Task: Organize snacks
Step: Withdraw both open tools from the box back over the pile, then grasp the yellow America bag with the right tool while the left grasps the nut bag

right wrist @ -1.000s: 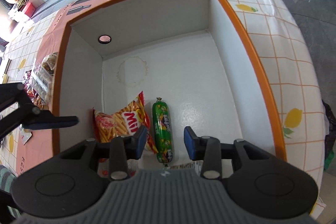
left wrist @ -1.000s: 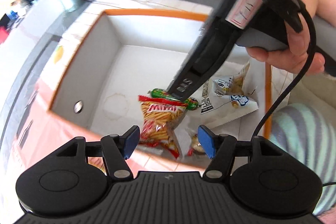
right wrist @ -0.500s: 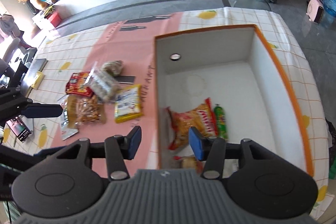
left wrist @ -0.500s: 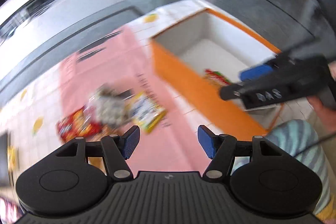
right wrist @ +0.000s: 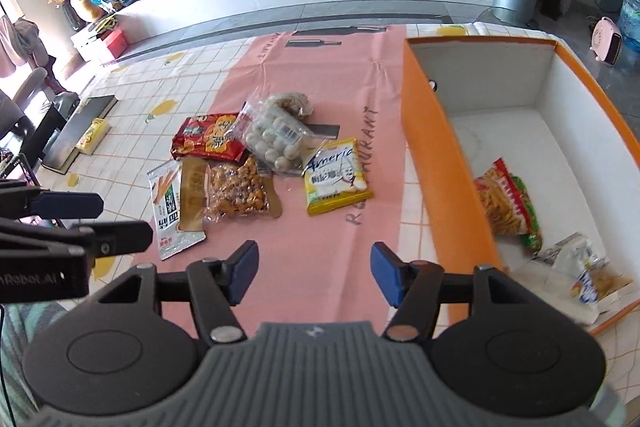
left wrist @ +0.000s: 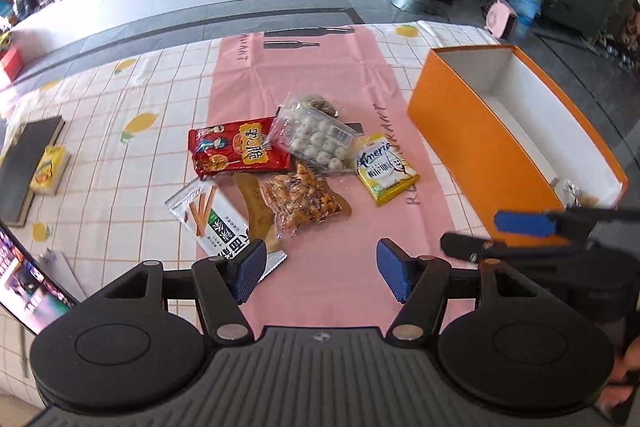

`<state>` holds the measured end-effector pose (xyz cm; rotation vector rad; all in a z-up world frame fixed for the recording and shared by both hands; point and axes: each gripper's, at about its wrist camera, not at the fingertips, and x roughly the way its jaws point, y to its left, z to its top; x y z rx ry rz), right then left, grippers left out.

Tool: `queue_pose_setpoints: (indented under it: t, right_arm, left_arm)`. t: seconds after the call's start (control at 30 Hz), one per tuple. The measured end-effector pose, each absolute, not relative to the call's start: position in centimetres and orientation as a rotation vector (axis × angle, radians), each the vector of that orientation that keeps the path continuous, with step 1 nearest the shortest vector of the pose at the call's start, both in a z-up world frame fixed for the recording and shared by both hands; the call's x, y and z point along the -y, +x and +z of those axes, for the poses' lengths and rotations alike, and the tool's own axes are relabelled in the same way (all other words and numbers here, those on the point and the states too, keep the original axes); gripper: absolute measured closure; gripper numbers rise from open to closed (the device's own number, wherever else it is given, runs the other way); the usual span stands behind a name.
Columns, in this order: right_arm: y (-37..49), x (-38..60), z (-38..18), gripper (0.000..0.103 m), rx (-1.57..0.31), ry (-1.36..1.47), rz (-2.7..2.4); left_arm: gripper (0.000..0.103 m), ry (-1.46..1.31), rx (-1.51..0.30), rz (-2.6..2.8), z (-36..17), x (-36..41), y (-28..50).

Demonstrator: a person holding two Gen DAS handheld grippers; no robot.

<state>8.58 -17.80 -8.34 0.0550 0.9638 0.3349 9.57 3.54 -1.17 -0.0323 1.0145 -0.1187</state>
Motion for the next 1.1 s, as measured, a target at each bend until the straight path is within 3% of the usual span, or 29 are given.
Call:
queue_pose_setpoints:
  t: [0.47, 0.9, 1.1]
  right_arm:
    - [10.3, 16.0, -10.3, 0.035, -0.925, 0.211, 0.258]
    - [17.4, 14.2, -12.1, 0.035, -0.996, -0.04, 0.33]
    - [19.1, 13.7, -15.4, 0.035, -0.997, -0.13, 0.308]
  left_arm:
    - [0.029, -0.181, -0.993, -0.089, -4.0, -8.7, 12.5]
    - [0.028, -0.234, -1.025, -0.081, -7.3, -9.5, 15.4]
    - [0.021, -0.184, -1.022, -0.129, -10.3, -9.0, 17.1]
